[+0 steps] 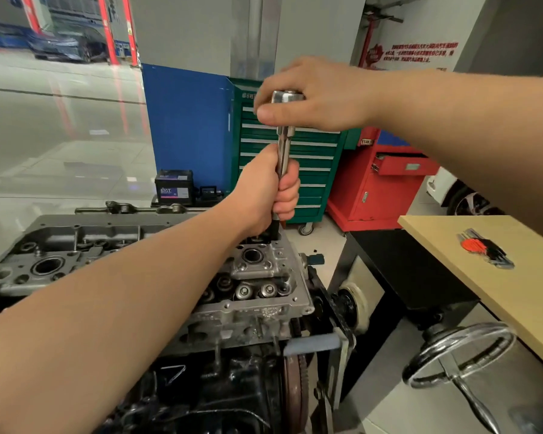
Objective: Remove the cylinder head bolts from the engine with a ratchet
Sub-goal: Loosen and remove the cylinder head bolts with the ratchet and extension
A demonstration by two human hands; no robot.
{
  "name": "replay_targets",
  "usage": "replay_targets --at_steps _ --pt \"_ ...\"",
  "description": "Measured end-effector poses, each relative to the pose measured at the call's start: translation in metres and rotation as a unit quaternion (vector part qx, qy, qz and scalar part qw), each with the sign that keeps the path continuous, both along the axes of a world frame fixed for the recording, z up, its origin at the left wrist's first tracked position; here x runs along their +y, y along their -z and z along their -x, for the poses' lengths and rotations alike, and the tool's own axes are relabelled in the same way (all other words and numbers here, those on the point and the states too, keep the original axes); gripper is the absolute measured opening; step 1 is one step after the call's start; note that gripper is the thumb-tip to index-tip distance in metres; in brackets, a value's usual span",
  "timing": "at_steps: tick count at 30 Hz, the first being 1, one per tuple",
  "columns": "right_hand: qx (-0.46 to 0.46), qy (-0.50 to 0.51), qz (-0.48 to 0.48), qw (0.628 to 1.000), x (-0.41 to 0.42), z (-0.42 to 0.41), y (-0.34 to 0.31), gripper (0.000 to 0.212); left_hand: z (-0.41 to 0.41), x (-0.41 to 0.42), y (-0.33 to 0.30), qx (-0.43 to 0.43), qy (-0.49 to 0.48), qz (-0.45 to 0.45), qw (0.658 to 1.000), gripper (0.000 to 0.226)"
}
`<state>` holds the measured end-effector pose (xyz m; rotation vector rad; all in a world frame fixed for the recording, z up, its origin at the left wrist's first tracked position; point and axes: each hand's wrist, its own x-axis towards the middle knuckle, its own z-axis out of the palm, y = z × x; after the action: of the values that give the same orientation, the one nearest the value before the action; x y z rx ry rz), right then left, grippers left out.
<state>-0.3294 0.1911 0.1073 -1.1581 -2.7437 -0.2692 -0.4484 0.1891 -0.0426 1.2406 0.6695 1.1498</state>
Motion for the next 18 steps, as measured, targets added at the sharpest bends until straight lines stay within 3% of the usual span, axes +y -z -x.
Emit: replay_targets --at_steps 2,4,7,10,12,14,16,18 --pt "0.005 -0.014 0.022 1.000 -0.006 -0.006 0.000 0.053 0.001 0.001 0.001 0.007 0.008 -0.010 1.000 0.060" --pt "0.015 -0.005 -0.034 0.999 -0.007 -0.009 0.007 0.055 0.000 0.002 0.003 0.017 0.012 -0.015 1.000 0.061" --pt "-0.031 0.157 -0.227 0.961 -0.008 0.001 0.016 0.070 -0.005 0.002 0.003 0.027 -0.018 -0.006 0.999 0.067" --pt "-0.050 0.234 -0.254 0.937 -0.006 0.016 0.018 0.069 -0.010 0.005 0.004 0.031 -0.107 -0.001 0.994 0.072" --pt "-0.009 0.187 -0.237 0.953 0.002 0.019 0.017 0.070 -0.009 0.007 0.005 0.003 -0.104 0.016 0.994 0.069" --pt "0.047 0.091 -0.141 0.985 0.007 0.015 0.015 0.066 -0.007 0.006 0.004 -0.015 -0.063 0.017 0.998 0.064" --pt "0.073 0.012 -0.025 0.997 0.005 0.004 0.012 0.048 -0.005 0.006 0.002 -0.012 -0.037 0.009 0.999 0.061" --pt "0.086 -0.015 0.024 0.996 0.004 -0.006 0.009 0.034 -0.004 0.004 0.001 -0.001 -0.029 0.011 1.000 0.063"
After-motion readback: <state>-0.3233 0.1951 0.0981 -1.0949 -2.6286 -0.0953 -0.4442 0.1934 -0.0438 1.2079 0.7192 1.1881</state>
